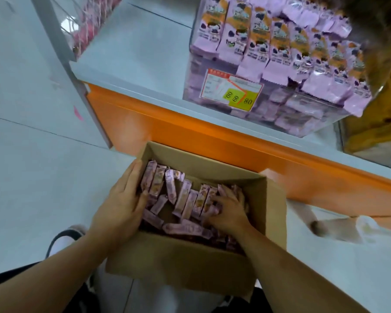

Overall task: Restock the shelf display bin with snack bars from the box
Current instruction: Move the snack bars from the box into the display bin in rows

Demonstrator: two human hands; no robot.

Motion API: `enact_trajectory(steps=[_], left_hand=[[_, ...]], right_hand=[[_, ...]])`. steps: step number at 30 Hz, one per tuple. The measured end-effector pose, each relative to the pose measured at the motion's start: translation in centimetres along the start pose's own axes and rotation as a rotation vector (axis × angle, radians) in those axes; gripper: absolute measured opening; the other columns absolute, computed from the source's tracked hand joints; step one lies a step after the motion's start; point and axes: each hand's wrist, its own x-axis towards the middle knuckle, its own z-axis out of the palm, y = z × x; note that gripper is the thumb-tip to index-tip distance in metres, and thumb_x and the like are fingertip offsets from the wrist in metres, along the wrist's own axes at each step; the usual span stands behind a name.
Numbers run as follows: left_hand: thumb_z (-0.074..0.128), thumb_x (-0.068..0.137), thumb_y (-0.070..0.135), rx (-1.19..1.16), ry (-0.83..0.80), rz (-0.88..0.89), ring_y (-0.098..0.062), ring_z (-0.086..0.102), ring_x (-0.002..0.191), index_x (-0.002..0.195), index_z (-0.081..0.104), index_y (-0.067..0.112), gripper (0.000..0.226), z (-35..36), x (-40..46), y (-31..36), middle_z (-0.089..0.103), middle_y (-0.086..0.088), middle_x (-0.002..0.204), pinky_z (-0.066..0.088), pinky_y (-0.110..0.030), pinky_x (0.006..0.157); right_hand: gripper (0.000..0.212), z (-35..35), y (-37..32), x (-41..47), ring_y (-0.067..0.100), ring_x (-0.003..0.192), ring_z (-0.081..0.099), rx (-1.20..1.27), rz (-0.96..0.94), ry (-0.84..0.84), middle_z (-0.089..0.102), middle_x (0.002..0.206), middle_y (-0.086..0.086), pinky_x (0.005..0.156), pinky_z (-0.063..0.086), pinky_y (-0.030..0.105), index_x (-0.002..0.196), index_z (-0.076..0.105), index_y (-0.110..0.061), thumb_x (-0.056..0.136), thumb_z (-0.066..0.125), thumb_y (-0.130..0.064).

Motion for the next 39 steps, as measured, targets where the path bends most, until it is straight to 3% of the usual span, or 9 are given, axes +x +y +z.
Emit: enact_trajectory(steps=[3, 6, 8, 11, 16, 25, 29, 33, 39], left_hand=[[0.044, 0.106, 0.039, -0.002, 0.005, -0.003, -0.014, 0.021, 0.156, 0.163, -0.002, 0.042, 0.073, -0.1, -0.1, 0.1, 0.012, 0.015, 0.172, 0.03, -0.045, 0.124], [0.042, 0.106, 0.041, -0.005, -0.004, 0.008, -0.015, 0.021, 0.156, 0.162, -0.003, 0.042, 0.073, -0.3, -0.2, 0.2, 0.011, 0.014, 0.172, 0.03, -0.046, 0.124], [0.042, 0.106, 0.04, -0.002, -0.011, 0.01, -0.016, 0.021, 0.156, 0.162, -0.004, 0.042, 0.073, -0.3, -0.2, 0.2, 0.01, 0.014, 0.172, 0.03, -0.047, 0.124], [0.044, 0.106, 0.038, 0.009, -0.029, -0.004, -0.019, 0.021, 0.156, 0.162, -0.005, 0.041, 0.075, -0.5, -0.1, 0.2, 0.008, 0.013, 0.173, 0.029, -0.048, 0.125], [0.051, 0.103, 0.04, 0.134, -0.091, -0.036, -0.028, 0.017, 0.157, 0.164, -0.003, 0.034, 0.082, -1.7, 0.0, 1.2, 0.004, 0.005, 0.173, 0.026, -0.056, 0.125], [0.072, 0.085, 0.061, 0.132, -0.346, 0.174, 0.003, 0.037, 0.128, 0.156, 0.033, 0.037, 0.084, -9.3, 0.5, 15.9, 0.021, 0.02, 0.159, 0.031, -0.007, 0.097], [0.085, 0.067, 0.066, 0.146, -0.509, 0.311, -0.004, 0.039, 0.143, 0.158, 0.03, 0.039, 0.109, -13.9, -0.7, 22.9, 0.033, 0.023, 0.156, 0.034, -0.023, 0.116], [0.081, 0.079, 0.054, 0.091, -0.561, 0.336, -0.013, 0.068, 0.09, 0.106, 0.063, 0.031, 0.04, -17.7, -2.9, 26.4, 0.071, 0.009, 0.096, 0.053, -0.033, 0.084], [0.079, 0.089, 0.019, -0.338, -0.618, 0.236, -0.015, 0.07, 0.082, 0.112, 0.073, 0.025, 0.024, -20.2, -5.7, 28.2, 0.067, 0.002, 0.082, 0.065, -0.044, 0.081]], right_hand=[[0.035, 0.8, -0.9, -0.6, 0.036, 0.158, -0.003, -0.072, -0.038, 0.098, 0.021, 0.168, -0.007, 0.128, 0.002, 0.061, 0.112, 0.075, -0.038, 0.079, 0.074, -0.05], [0.006, 0.1, -1.6, -1.2, 0.026, 0.155, 0.007, 0.017, 0.008, 0.081, 0.045, 0.156, -0.003, 0.13, -0.007, 0.042, 0.078, 0.076, -0.035, 0.084, 0.079, -0.033], [0.01, -0.5, -1.4, -1.5, 0.022, 0.147, 0.03, 0.09, 0.02, 0.106, 0.06, 0.138, 0.004, 0.124, 0.018, 0.03, 0.09, 0.078, -0.028, 0.081, 0.083, -0.029], [0.013, -2.2, -1.1, -2.6, -0.014, 0.1, 0.062, 0.251, 0.043, 0.177, 0.072, 0.089, -0.009, 0.08, 0.043, 0.002, 0.078, 0.075, -0.017, 0.083, 0.08, -0.005], [0.017, -6.2, -1.8, -4.6, -0.004, 0.066, 0.066, 0.35, 0.025, 0.152, 0.069, 0.066, -0.014, 0.048, 0.044, 0.012, 0.076, 0.073, -0.023, 0.083, 0.085, -0.012], [0.028, -19.2, -6.4, -11.0, 0.007, 0.078, 0.067, 0.393, -0.201, 0.071, 0.077, 0.088, -0.004, 0.067, 0.052, 0.027, 0.091, 0.08, -0.025, 0.069, 0.096, -0.031], [0.031, -24.8, -9.1, -16.6, 0.011, 0.081, 0.069, 0.547, -0.386, 0.021, 0.08, 0.091, 0.007, 0.081, 0.058, 0.036, 0.095, 0.081, -0.018, 0.068, 0.095, -0.011], [0.033, -28.0, -11.1, -21.1, 0.019, 0.089, 0.072, 0.68, -0.521, 0.101, 0.079, 0.098, 0.012, 0.088, 0.057, 0.044, 0.102, 0.08, -0.014, 0.072, 0.094, -0.015], [0.028, -29.4, -11.9, -24.5, 0.025, 0.102, 0.072, 0.913, -0.61, 0.234, 0.078, 0.104, 0.007, 0.088, 0.059, 0.034, 0.107, 0.076, -0.014, 0.084, 0.083, -0.001]])
